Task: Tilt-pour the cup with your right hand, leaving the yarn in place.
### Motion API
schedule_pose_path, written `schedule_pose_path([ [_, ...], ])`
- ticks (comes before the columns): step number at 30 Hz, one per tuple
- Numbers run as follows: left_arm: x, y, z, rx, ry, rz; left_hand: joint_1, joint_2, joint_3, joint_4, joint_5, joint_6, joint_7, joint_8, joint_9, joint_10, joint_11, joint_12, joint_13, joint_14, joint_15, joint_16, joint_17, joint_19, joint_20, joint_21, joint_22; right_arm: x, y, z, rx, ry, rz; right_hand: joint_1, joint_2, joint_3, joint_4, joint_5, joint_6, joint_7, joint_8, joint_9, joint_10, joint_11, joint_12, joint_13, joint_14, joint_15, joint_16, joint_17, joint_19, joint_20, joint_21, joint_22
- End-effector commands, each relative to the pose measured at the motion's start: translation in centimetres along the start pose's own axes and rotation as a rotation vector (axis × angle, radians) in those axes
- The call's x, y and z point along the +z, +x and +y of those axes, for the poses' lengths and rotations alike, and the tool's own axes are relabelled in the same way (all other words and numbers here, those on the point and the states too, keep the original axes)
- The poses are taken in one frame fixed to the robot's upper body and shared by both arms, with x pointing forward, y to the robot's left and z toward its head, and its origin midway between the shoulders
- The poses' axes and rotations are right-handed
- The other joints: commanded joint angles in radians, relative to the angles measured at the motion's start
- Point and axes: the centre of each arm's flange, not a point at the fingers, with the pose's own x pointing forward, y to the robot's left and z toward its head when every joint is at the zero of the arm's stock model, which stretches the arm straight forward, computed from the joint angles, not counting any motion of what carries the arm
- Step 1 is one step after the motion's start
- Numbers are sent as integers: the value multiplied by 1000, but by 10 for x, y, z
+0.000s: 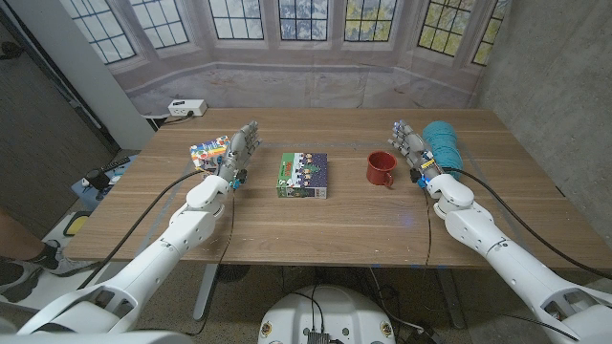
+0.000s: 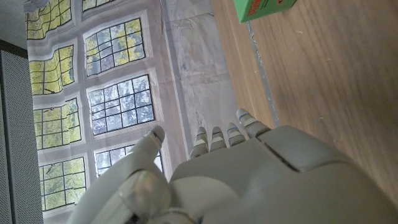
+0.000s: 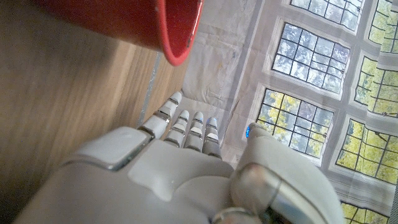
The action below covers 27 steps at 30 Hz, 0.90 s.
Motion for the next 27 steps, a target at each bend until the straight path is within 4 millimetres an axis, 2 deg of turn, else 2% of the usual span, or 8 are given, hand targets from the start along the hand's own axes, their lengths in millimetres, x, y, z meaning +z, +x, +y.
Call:
schedule_pose_path([
  [1, -4, -2, -3, -10, 9, 1, 13, 3, 6, -1, 5, 12, 0, 6, 4, 5, 9, 5, 3, -2, 3, 6, 5, 8, 2, 5, 4, 4, -10, 1, 19, 9, 7, 9, -2, 8, -3, 5, 8, 0, 6, 2, 8, 2, 4, 1, -1, -39, 1, 4, -1, -57, 2, 3],
  [13, -2, 1, -12, -29, 22, -5, 16, 3, 6, -6, 5, 12, 0, 5, 4, 6, 8, 5, 2, 0, 2, 5, 5, 9, 2, 3, 4, 9, -24, -7, -18, -42, -6, 32, -10, 21, -29, 3, 6, 1, 6, 1, 5, 3, 2, 1, -3, -42, -2, -6, -2, -58, 2, 3],
  [27, -4, 2, -17, -35, 17, -3, 16, 3, 3, -8, 4, 9, 1, 3, 4, -1, 11, 2, 2, -4, 5, 4, 6, 10, 1, 1, 4, 13, -39, -4, -48, -88, 6, 42, -9, 27, -42, 0, 6, -1, 6, 1, 4, -1, 2, 1, -3, -44, 0, -8, -2, -59, 3, 3],
])
